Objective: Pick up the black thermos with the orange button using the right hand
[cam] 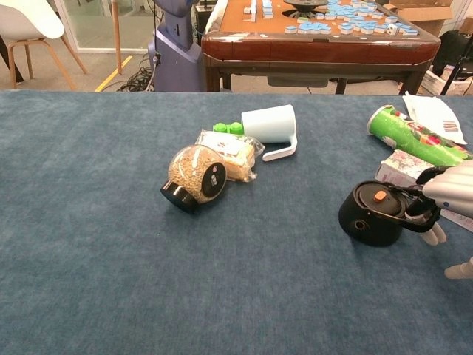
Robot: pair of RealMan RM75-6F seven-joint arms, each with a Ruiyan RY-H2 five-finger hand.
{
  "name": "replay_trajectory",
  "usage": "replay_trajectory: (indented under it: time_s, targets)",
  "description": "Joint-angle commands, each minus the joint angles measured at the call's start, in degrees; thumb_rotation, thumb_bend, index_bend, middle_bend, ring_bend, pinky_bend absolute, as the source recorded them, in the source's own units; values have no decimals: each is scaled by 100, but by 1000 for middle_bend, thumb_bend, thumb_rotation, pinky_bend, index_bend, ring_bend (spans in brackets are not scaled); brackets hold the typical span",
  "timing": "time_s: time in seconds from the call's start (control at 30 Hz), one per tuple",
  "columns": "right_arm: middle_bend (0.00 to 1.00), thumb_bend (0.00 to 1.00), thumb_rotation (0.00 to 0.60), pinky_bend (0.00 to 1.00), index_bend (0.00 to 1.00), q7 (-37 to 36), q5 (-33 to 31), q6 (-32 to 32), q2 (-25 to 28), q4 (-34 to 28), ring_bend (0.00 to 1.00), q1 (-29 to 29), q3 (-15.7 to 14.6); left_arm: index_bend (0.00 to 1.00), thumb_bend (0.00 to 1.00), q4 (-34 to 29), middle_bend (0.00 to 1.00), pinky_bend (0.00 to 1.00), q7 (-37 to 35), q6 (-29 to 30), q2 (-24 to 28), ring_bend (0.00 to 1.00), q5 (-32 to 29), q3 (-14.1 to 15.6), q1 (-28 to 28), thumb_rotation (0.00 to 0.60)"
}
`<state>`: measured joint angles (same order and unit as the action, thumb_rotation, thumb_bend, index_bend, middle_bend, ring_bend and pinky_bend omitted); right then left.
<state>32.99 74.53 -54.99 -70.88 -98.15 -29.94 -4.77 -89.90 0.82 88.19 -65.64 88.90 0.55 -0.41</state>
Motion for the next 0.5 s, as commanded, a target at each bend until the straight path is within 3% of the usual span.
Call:
replay_trajectory:
  time_s: [0.03, 0.23, 0.5]
  targets:
    - [657, 16, 600, 86, 701, -60, -4, 35, -69, 69, 520, -30, 53, 109, 296, -8, 68, 15, 3, -1, 4, 129, -2, -1, -1, 600]
    - [823, 16, 600, 86, 884, -327, 60, 60, -173, 163, 707, -117, 223, 109, 296, -44, 68, 15, 11, -5, 30, 129, -24, 4, 10, 600]
    - [935, 10, 600, 85, 967, -718, 109, 99, -236, 320, 816, -221, 419, 109, 296, -69, 68, 15, 19, -19, 47, 130, -34, 9, 12, 600]
